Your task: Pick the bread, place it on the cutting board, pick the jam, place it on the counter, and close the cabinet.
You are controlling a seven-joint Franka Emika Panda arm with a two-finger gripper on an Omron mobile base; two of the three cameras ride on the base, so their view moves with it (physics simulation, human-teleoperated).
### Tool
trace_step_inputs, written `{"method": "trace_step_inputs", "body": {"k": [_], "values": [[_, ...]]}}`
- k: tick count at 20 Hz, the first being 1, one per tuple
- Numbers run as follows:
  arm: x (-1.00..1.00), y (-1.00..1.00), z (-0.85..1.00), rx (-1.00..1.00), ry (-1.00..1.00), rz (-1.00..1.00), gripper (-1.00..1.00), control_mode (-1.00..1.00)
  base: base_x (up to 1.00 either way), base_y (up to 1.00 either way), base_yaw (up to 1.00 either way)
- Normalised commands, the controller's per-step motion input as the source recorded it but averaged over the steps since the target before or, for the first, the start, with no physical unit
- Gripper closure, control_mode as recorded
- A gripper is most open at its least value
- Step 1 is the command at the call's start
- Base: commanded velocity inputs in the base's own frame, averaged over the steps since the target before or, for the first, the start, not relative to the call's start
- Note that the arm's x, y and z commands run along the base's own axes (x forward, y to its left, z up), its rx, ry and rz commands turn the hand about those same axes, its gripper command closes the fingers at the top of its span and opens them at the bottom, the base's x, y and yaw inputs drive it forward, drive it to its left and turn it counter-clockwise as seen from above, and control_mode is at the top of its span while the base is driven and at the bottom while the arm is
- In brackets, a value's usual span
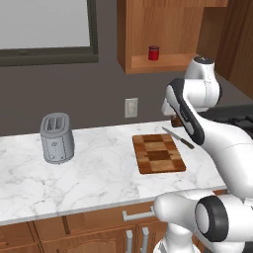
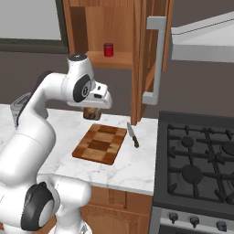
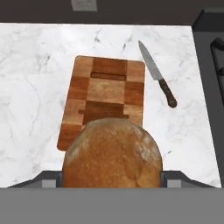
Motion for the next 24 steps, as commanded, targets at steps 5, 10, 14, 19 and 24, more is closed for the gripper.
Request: {"method": "trace_step_inputs", "body": {"k": [5, 10, 14, 19, 24], "values": [[0.00, 0.00, -0.42, 0.00, 0.00, 0.00, 1.00, -1.00, 0.00, 0.00, 0.00], [0.00, 0.00, -0.42, 0.00, 0.00, 0.00, 1.00, -1.00, 0.00, 0.00, 0.00], [0.10, 0.00, -0.33, 0.00, 0.00, 0.00, 1.00, -1.00, 0.00, 0.00, 0.00], [0.24, 0.00, -0.19, 0.00, 0.00, 0.00, 1.00, -1.00, 0.00, 0.00, 0.00], [0.27, 0.00, -0.16, 0.00, 0.00, 0.00, 1.00, -1.00, 0.00, 0.00, 0.00]]}}
